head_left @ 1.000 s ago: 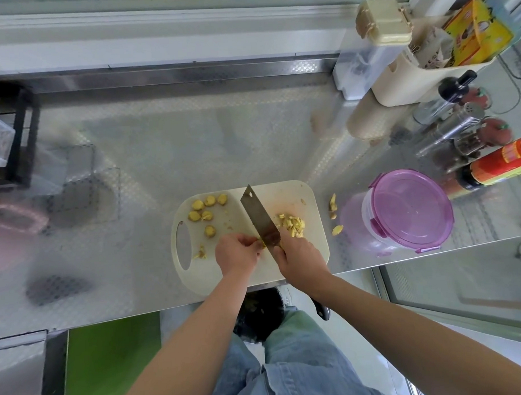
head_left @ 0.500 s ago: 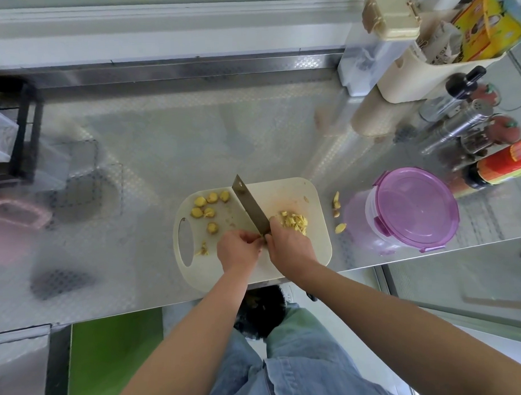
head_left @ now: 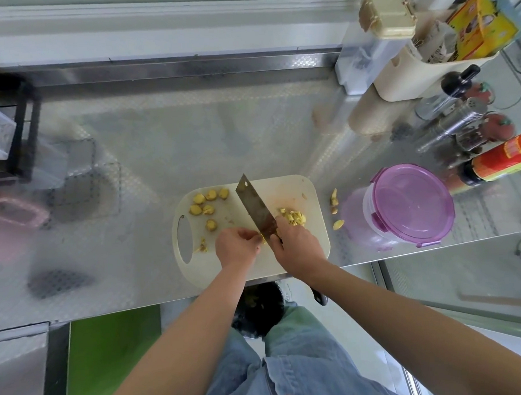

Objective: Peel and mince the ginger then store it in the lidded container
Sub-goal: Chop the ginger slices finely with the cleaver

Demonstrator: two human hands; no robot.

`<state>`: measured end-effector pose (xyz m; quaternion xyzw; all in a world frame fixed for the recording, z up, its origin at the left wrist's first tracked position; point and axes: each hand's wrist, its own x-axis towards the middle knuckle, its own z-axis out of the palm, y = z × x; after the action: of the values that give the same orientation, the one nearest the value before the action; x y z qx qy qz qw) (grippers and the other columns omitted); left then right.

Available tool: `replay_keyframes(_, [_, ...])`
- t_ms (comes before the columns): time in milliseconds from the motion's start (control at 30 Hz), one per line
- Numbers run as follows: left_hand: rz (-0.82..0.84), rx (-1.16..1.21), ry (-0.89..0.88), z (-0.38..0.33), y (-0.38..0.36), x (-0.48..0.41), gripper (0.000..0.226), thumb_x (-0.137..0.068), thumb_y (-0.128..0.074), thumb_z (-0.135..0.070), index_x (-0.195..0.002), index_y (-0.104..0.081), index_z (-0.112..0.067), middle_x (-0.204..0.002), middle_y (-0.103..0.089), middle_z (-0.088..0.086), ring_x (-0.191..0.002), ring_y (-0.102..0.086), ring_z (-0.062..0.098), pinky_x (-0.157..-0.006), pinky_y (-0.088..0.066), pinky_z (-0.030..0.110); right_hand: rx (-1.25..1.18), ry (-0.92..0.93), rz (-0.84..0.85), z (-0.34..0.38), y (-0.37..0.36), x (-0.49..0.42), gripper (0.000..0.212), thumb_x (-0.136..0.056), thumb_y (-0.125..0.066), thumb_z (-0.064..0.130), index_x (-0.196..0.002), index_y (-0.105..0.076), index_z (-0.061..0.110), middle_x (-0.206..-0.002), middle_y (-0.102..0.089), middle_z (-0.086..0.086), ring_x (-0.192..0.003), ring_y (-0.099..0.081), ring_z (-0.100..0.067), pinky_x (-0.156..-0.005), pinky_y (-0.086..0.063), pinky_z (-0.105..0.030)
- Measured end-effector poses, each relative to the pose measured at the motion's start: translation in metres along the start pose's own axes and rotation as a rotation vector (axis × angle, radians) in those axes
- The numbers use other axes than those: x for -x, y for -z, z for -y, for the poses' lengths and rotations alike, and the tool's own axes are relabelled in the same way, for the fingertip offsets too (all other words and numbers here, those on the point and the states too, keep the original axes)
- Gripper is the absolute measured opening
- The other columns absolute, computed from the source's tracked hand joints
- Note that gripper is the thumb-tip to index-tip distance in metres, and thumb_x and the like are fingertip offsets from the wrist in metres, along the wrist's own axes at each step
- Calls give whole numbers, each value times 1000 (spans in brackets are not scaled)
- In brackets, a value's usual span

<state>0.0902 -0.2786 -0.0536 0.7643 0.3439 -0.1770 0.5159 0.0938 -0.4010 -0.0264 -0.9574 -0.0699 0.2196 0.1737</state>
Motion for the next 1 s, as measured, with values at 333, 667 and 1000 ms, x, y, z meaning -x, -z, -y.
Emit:
replay_keyframes(333, [-3, -38, -32, 0, -2, -1, 15, -76, -76, -12, -64, -71, -21, -68, -71, 4, -74, -69, 23, -71, -52, 32, 5, -30, 43, 3, -8, 3, 8, -100, -36, 23, -99, -36, 16, -74, -47, -3, -67, -47, -26, -60, -34, -33])
replay_keyframes(667, [-15, -73, -44, 0, -3, -2, 19, -77, -75, -14, -62, -69, -24, -64, -70, 3, -72, -68, 22, -68, -51, 32, -15, -34, 81, 2, -6, -2, 9, -100, -38, 24, -101, -37, 15, -78, -49, -3, -68, -48, -25, -61, -38, -34])
replay_keyframes(1000, [-19, -84, -68, 5, -5, -6, 5, -75, -76, -13, -74, -77, -17, -71, -73, 3, -72, -68, 22, -67, -51, 31, 11, -76, 102, 1, -13, 4, 29, -102, -35, 24, -128, -35, 12, -88, -58, -9, -72, -48, -26, -63, -37, -35])
